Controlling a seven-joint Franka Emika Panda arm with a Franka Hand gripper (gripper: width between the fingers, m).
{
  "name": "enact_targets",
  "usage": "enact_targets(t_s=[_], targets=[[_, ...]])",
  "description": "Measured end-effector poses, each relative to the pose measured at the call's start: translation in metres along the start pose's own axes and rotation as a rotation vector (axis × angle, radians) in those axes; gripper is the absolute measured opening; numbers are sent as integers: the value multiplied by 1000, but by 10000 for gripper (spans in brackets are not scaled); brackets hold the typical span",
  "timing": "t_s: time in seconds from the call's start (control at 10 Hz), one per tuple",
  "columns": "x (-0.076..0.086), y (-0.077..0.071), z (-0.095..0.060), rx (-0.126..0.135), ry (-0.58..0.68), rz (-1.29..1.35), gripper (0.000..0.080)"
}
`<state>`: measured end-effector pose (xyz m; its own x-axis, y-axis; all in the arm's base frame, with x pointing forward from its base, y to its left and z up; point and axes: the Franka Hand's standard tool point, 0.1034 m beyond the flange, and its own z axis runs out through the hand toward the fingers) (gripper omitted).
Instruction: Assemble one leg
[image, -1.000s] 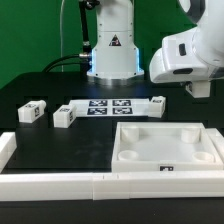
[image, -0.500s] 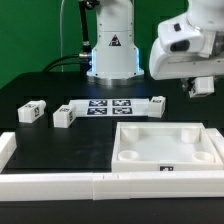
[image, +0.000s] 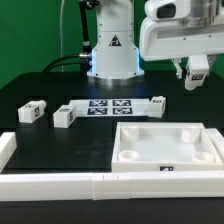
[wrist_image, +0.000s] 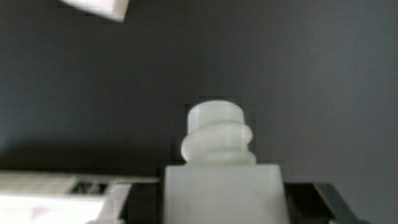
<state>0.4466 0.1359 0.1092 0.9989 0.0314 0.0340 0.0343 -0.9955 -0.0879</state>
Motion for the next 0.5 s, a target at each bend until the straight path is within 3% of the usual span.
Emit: enact_targets(t_s=[0.1,0.2,0.4,0.5], targets=[[-4,0,4,4,65,0,294],[-9,1,6,0,35,2,294],[-4,2,5,1,38,-29,294],[11,9,6,2,35,-72,294]])
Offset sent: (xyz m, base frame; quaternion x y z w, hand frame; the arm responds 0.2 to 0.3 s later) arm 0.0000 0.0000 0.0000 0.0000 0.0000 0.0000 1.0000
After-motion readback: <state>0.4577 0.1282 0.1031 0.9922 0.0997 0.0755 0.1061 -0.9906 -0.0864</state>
